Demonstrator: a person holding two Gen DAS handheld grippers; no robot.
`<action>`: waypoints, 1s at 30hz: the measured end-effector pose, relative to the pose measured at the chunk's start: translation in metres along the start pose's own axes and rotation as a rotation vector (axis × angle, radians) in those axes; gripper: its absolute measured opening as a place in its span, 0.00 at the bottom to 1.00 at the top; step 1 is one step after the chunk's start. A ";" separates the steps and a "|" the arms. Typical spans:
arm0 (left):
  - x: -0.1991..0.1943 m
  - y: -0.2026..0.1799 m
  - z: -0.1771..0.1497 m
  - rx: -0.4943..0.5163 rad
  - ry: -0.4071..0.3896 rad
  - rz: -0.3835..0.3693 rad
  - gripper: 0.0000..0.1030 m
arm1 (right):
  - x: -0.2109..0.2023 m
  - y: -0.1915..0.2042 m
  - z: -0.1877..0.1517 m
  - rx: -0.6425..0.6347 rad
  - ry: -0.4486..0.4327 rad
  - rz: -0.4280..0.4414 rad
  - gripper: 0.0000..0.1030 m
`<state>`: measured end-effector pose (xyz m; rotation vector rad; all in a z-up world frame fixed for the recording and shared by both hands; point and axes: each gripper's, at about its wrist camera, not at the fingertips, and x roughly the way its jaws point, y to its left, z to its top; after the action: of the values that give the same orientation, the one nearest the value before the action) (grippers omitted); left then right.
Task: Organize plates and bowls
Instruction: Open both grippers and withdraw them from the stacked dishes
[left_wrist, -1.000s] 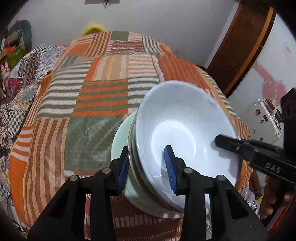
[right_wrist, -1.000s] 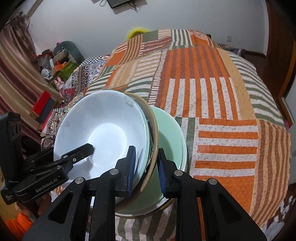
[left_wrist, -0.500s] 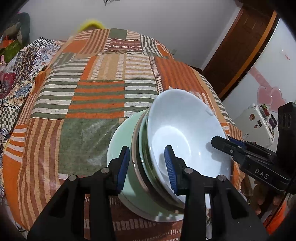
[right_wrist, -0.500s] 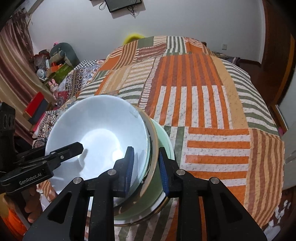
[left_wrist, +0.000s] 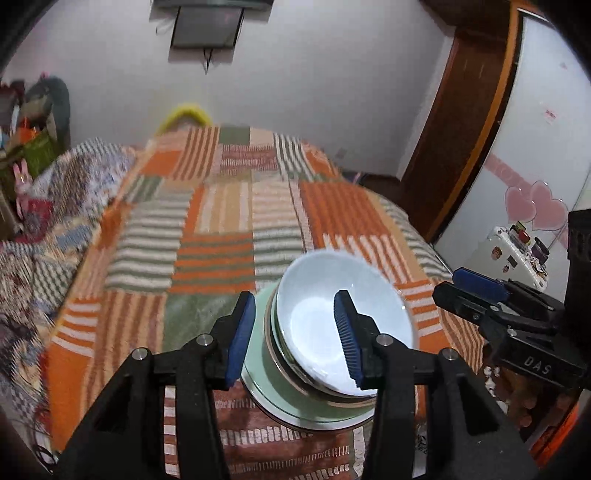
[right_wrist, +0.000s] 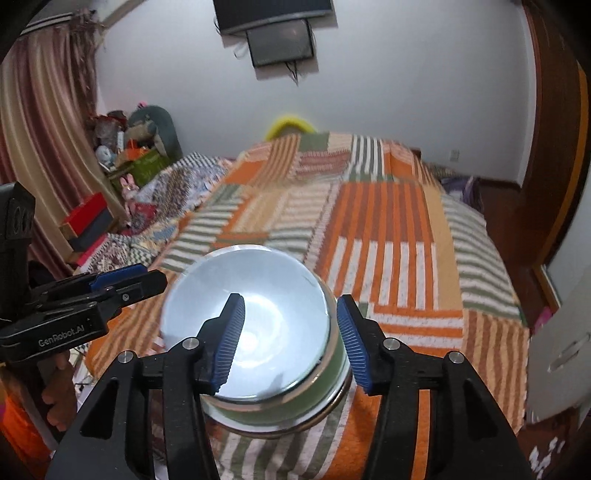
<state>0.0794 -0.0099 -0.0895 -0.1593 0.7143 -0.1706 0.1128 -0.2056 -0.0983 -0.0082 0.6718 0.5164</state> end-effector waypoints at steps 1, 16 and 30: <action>-0.007 -0.003 0.001 0.016 -0.020 0.013 0.46 | -0.007 0.003 0.002 -0.008 -0.020 0.006 0.48; -0.101 -0.031 0.001 0.099 -0.336 0.151 0.89 | -0.084 0.028 0.005 -0.084 -0.277 -0.012 0.76; -0.132 -0.038 -0.013 0.108 -0.453 0.194 0.99 | -0.101 0.040 0.000 -0.096 -0.385 -0.046 1.00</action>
<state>-0.0315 -0.0202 -0.0079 -0.0213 0.2657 0.0149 0.0273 -0.2170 -0.0317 -0.0142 0.2698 0.4879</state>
